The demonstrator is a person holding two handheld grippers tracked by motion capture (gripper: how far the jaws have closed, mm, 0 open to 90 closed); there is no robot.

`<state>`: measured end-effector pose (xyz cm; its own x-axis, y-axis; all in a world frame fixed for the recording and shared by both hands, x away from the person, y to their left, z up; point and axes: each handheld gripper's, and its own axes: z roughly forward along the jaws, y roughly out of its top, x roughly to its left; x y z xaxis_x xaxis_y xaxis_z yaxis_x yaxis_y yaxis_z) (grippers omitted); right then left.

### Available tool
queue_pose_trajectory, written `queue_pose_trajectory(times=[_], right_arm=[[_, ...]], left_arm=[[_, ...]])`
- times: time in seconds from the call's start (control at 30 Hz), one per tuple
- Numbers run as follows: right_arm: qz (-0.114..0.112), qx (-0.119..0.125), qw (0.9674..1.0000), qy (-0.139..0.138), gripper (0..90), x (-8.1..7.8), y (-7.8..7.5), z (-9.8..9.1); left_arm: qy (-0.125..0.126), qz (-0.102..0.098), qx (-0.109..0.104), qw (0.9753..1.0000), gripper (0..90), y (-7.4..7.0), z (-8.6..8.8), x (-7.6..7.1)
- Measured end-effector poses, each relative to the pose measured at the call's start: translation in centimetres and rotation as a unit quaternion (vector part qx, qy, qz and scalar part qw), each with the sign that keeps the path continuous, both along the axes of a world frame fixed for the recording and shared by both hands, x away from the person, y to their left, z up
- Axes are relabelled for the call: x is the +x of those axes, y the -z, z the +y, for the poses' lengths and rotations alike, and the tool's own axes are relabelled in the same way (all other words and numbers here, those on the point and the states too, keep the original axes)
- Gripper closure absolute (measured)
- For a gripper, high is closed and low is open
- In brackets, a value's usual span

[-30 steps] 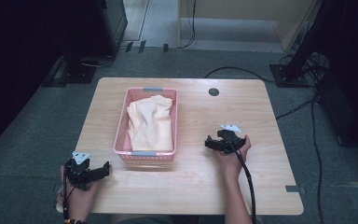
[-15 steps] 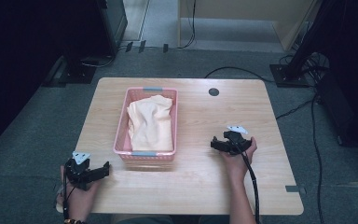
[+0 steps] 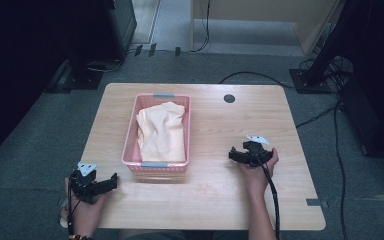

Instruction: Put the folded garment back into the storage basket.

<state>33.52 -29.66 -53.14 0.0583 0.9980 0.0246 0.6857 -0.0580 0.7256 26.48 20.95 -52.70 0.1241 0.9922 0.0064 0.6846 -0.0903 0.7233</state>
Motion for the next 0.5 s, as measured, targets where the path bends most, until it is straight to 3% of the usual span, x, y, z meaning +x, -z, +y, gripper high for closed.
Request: queue_pose_trajectory(times=[0.5], right_arm=[[0.0, 0.0, 1.0, 0.007, 0.0, -0.28, 0.01, -0.64]], left_arm=[[0.0, 0.0, 0.0, 1.0, 0.3, 0.0, 0.0, 0.0]])
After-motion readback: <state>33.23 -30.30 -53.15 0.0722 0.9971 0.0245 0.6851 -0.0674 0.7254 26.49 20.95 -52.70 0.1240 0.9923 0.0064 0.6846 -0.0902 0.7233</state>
